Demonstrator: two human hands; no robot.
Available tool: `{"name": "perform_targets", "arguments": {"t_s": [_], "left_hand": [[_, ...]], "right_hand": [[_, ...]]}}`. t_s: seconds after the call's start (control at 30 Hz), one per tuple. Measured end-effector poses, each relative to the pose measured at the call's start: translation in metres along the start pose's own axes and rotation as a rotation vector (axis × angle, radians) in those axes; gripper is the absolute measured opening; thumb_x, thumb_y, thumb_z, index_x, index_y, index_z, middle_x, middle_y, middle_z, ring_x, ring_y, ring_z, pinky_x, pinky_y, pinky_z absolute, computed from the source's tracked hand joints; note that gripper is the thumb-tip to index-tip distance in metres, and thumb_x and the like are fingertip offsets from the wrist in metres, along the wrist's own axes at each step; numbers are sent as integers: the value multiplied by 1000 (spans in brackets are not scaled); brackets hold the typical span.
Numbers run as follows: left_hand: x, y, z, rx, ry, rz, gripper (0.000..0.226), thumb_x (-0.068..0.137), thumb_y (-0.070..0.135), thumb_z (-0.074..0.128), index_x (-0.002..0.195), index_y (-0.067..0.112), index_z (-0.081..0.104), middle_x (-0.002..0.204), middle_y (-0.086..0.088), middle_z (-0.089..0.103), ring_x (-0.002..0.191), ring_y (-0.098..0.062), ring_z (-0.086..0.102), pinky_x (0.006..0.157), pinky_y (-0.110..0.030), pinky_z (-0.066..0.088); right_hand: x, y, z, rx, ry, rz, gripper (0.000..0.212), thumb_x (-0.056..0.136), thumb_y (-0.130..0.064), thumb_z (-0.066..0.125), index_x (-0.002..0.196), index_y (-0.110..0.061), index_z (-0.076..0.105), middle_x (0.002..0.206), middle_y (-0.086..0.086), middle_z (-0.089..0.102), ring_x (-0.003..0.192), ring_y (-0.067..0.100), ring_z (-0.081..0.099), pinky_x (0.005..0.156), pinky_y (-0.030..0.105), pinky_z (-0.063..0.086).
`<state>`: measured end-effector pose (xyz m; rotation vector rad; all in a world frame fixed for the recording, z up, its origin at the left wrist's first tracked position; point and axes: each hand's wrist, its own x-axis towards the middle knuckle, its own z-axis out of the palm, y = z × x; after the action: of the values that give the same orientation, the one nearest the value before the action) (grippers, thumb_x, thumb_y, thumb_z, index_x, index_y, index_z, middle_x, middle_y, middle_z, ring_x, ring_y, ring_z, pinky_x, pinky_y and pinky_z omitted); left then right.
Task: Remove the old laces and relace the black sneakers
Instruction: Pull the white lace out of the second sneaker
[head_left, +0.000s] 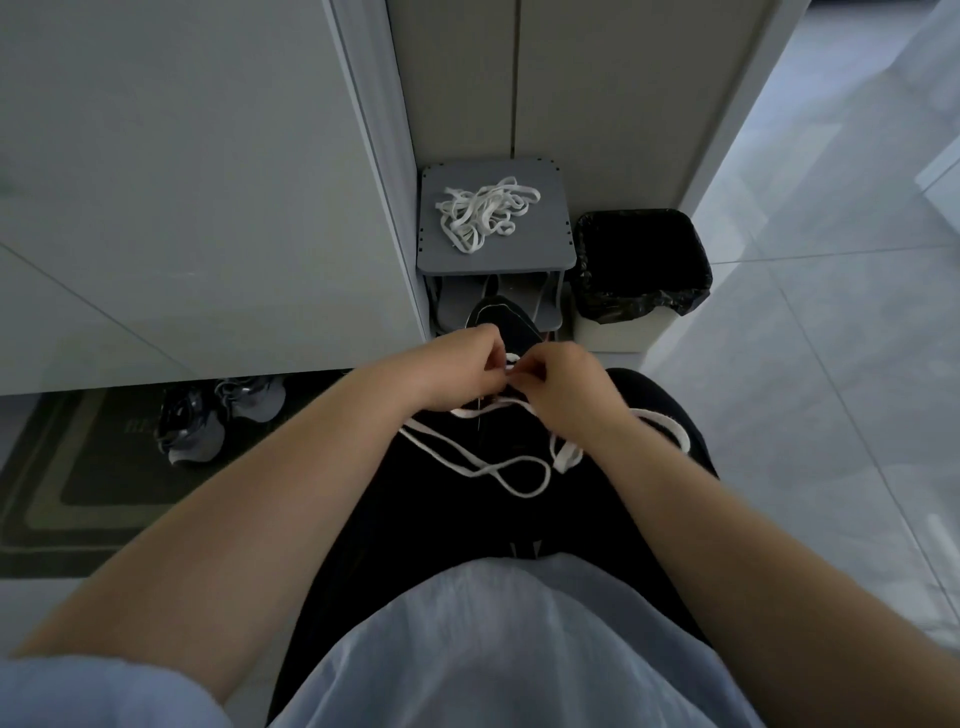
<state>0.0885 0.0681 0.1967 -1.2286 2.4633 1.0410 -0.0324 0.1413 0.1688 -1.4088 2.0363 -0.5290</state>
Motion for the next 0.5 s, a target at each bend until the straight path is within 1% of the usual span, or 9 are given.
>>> {"name": "perform_targets", "arguments": {"t_s": [0.1, 0.13, 0.2, 0.3, 0.37, 0.4, 0.43, 0.47, 0.5], "left_hand": [[-1, -6, -12, 86, -67, -16, 25, 85, 28, 60, 100, 18, 43, 83, 4, 54, 69, -12, 49, 60, -28, 39], [-2, -8, -14, 127, -74, -17, 24, 84, 26, 60, 98, 18, 43, 82, 4, 53, 68, -11, 48, 58, -27, 37], [-5, -14, -17, 231, -63, -33, 19, 82, 21, 61, 94, 19, 46, 79, 4, 50, 68, -12, 47, 56, -26, 34], [-10, -26, -22, 379, -12, -96, 18, 79, 16, 64, 90, 21, 51, 85, 3, 49, 82, -18, 49, 63, -28, 36], [-11, -34, -19, 418, 45, -110, 22, 80, 5, 58, 94, 21, 52, 98, -1, 51, 93, -21, 48, 73, -29, 40], [-11, -34, -16, 369, 104, -82, 28, 80, -3, 51, 98, 19, 52, 103, -2, 50, 97, -21, 48, 77, -29, 41], [-10, -33, -11, 251, 180, -48, 34, 79, -9, 45, 101, 17, 52, 104, -1, 49, 99, -20, 49, 77, -27, 41], [-10, -29, -5, 58, 261, -14, 38, 79, -13, 40, 101, 15, 51, 103, 1, 50, 96, -18, 52, 74, -24, 43], [-10, -25, 0, -191, 325, 7, 37, 81, -15, 37, 98, 15, 50, 100, 1, 51, 90, -16, 56, 69, -21, 47]], "right_hand": [[-3, -3, -21, -12, -134, -56, 13, 95, -25, 51, 90, -18, 61, 73, -6, 56, 63, 6, 50, 53, 21, 35], [-5, -3, -26, -19, -164, -76, 14, 96, -26, 49, 88, -18, 59, 71, -7, 54, 59, 5, 47, 51, 20, 32], [-9, 0, -31, 36, -206, -73, 15, 96, -27, 48, 87, -18, 57, 70, -6, 56, 57, 5, 47, 52, 20, 33], [-11, 7, -37, 377, -226, 16, 13, 94, -24, 52, 84, -21, 60, 66, -9, 53, 60, 6, 46, 63, 22, 36], [-12, 10, -43, 541, -260, 25, 5, 91, -20, 58, 91, -17, 62, 64, -9, 52, 57, 4, 44, 62, 19, 38], [-11, 12, -44, 539, -260, 1, 6, 89, -17, 62, 94, -14, 63, 66, -8, 55, 57, 2, 47, 61, 14, 40], [-11, 14, -45, 510, -236, -31, 8, 86, -15, 66, 93, -13, 64, 66, -8, 56, 57, -1, 50, 59, 9, 41], [-9, 15, -45, 447, -187, -65, 6, 84, -14, 68, 89, -14, 66, 64, -8, 55, 56, -2, 50, 57, 6, 39], [-7, 17, -46, 341, -129, -100, 3, 83, -15, 69, 85, -17, 67, 63, -7, 53, 56, -1, 49, 56, 7, 39]]}}
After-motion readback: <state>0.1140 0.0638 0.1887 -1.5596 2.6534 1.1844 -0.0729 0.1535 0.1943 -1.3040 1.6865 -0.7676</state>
